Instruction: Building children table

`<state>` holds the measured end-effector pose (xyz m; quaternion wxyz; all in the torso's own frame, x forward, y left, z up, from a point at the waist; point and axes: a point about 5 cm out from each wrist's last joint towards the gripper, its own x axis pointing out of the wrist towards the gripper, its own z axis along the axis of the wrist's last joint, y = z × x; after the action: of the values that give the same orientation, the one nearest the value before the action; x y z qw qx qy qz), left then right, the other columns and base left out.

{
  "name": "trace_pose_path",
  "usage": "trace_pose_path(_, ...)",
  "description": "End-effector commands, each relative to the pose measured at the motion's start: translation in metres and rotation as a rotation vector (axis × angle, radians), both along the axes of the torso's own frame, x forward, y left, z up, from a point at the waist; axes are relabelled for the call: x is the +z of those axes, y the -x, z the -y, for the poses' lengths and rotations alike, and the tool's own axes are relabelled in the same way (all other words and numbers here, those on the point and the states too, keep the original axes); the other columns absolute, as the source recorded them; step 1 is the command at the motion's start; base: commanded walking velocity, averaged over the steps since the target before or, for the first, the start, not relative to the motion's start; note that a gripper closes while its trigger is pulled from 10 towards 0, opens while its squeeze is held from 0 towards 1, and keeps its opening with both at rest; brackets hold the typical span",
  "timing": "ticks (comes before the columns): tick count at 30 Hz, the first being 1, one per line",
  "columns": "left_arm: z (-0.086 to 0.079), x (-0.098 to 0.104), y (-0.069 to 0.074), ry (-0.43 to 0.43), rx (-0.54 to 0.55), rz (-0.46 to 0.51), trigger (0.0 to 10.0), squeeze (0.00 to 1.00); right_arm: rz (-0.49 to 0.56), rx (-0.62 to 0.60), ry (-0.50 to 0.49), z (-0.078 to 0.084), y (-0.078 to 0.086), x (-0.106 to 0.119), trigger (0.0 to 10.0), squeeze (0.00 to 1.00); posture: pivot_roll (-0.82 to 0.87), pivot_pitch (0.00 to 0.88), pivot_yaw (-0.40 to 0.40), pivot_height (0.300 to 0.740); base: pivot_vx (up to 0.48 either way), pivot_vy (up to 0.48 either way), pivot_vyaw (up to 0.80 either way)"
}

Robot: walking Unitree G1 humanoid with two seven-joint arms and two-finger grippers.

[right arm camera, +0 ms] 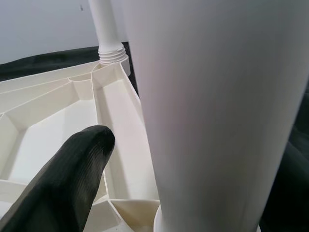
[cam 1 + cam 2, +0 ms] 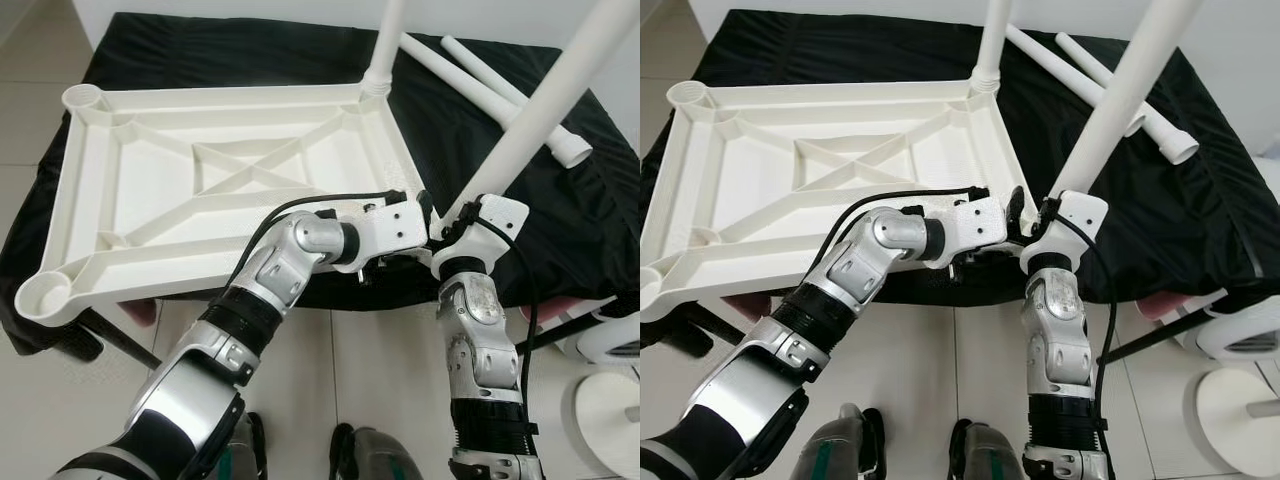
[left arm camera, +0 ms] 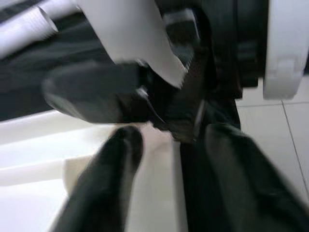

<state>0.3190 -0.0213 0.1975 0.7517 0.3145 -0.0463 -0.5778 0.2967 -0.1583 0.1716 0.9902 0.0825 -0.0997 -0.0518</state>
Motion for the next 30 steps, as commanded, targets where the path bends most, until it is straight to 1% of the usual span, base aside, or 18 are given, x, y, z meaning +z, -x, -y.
trace_pose_path(1,0.0,0.005,0.002,0.027,0.012,0.013,10.0,1.0,0.001,0.025,-0.004,0.0,-0.002,-0.002,10.0,0.0,0.02,0.11,-0.058,0.74,0.0,0.0,0.0)
trace_pose_path(4,0.0,0.008,0.004,0.031,0.004,0.02,10.0,1.0,0.003,0.033,0.001,0.0,-0.003,-0.002,10.0,0.0,0.02,0.11,-0.058,0.74,0.0,0.0,0.0)
trace_pose_path(5,-0.003,0.022,0.008,0.059,0.011,0.066,10.0,0.0,-0.001,0.047,0.003,0.004,-0.008,-0.004,10.0,0.0,0.04,0.112,-0.059,0.74,0.0,0.0,0.0)
trace_pose_path(7,-0.003,0.022,0.008,0.059,0.011,0.066,10.0,0.0,-0.001,0.047,0.003,0.004,-0.008,-0.004,10.0,0.0,0.04,0.112,-0.059,0.74,0.0,0.0,0.0)
trace_pose_path(9,-0.012,0.035,0.01,0.111,0.049,0.091,10.0,0.0,-0.004,0.06,0.006,0.007,-0.013,-0.004,10.0,0.0,0.05,0.115,-0.059,0.74,0.0,0.0,0.0)
trace_pose_path(10,-0.012,0.035,0.01,0.111,0.049,0.091,10.0,0.0,-0.004,0.06,0.006,0.007,-0.013,-0.004,10.0,0.0,0.05,0.115,-0.059,0.74,0.0,0.0,0.0)
trace_pose_path(11,-0.018,0.039,0.01,0.159,0.103,0.069,10.0,0.0,-0.004,0.063,0.011,0.008,-0.017,-0.004,10.0,0.0,0.05,0.114,-0.064,0.74,0.0,0.0,0.0)
trace_pose_path(13,-0.023,0.04,0.009,0.19,0.141,0.05,10.0,0.0,-0.004,0.065,0.014,0.009,-0.019,-0.004,10.0,0.0,0.06,0.115,-0.065,0.74,0.0,0.0,0.0)
trace_pose_path(14,-0.031,0.039,0.006,0.219,0.211,0.04,10.0,0.0,-0.003,0.074,0.021,0.009,-0.022,-0.003,10.0,0.0,0.06,0.116,-0.07,0.74,0.0,0.0,0.0)
trace_pose_path(15,-0.031,0.039,0.006,0.219,0.211,0.04,10.0,0.0,-0.003,0.074,0.021,0.009,-0.022,-0.003,10.0,0.0,0.06,0.116,-0.07,0.74,0.0,0.0,0.0)
trace_pose_path(16,-0.041,0.035,0.001,0.244,0.28,0.025,10.0,0.0,-0.005,0.081,0.027,0.01,-0.024,-0.003,10.0,0.0,0.07,0.121,-0.082,0.74,0.0,0.0,0.0)
trace_pose_path(21,-0.048,0.032,-0.002,0.257,0.323,0.018,10.0,0.0,-0.006,0.087,0.031,0.01,-0.026,-0.003,10.0,0.0,0.07,0.121,-0.082,0.74,0.0,0.0,0.0)
trace_pose_path(22,-0.054,0.028,-0.005,0.261,0.356,0.009,10.0,0.0,-0.006,0.094,0.034,0.01,-0.028,-0.003,10.0,0.0,0.08,0.125,-0.084,0.74,0.0,0.0,0.0)
trace_pose_path(23,-0.072,0.018,-0.013,0.26,0.445,0.0,10.0,0.0,-0.002,0.121,0.052,0.011,-0.031,-0.002,10.0,0.0,0.07,0.135,-0.082,0.74,0.0,0.0,0.0)
trace_pose_path(25,-0.097,0.006,-0.02,0.267,0.555,-0.016,10.0,0.0,0.009,0.155,0.074,0.013,-0.036,-0.001,10.0,0.0,0.07,0.136,-0.078,0.74,0.0,0.0,0.0)
trace_pose_path(26,-0.097,0.006,-0.02,0.267,0.555,-0.016,10.0,0.0,0.009,0.155,0.074,0.013,-0.036,-0.001,10.0,0.0,0.07,0.136,-0.078,0.74,0.0,0.0,0.0)
trace_pose_path(28,-0.109,0.008,-0.02,0.31,0.602,-0.005,10.0,0.0,0.018,0.169,0.084,0.016,-0.039,0.001,10.0,0.0,0.07,0.136,-0.077,0.74,0.0,0.0,0.0)
trace_pose_path(30,-0.109,0.008,-0.02,0.31,0.602,-0.005,10.0,0.0,0.018,0.169,0.084,0.016,-0.039,0.001,10.0,0.0,0.07,0.136,-0.077,0.74,0.0,0.0,0.0)
